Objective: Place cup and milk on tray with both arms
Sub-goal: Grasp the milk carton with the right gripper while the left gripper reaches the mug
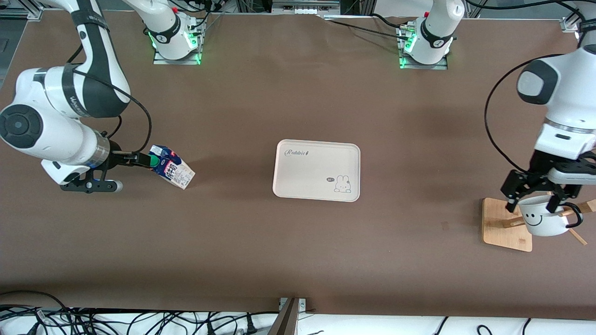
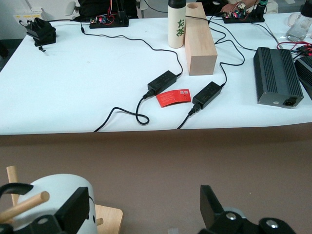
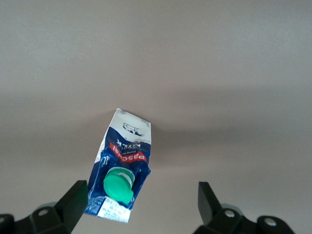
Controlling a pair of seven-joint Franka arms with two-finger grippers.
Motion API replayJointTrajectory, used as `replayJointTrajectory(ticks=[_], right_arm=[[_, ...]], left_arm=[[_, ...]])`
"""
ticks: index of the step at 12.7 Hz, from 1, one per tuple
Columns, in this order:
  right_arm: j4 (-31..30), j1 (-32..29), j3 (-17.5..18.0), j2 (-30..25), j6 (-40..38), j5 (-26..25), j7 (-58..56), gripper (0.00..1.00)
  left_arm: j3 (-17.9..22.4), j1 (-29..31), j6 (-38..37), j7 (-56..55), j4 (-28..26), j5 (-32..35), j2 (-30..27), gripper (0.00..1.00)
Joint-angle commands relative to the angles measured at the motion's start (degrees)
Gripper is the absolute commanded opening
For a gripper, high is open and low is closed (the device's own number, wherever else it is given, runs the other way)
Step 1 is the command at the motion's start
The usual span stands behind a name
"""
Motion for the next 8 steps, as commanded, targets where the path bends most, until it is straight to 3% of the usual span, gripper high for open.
replayJointTrajectory(ticks=[1, 4, 8], right_arm=[[-5.7, -0.1, 0.0, -2.0, 4.3, 1.1, 3.0, 1.0], [-7.8, 0.1, 0.3, -1.9, 7.3, 1.1, 6.2, 1.0], [-7.5, 0.6, 0.4, -1.9, 7.3, 1.1, 7.7, 1.0]], left_arm=[[0.4, -0.5, 0.5, 0.4, -3.9, -1.1, -4.3, 1.0], [0.4, -0.7, 6.2, 0.4, -8.0, -6.7, -5.1, 1.0], [0.4, -0.6, 7.0, 0.4, -10.8, -7.0, -7.6, 1.0]])
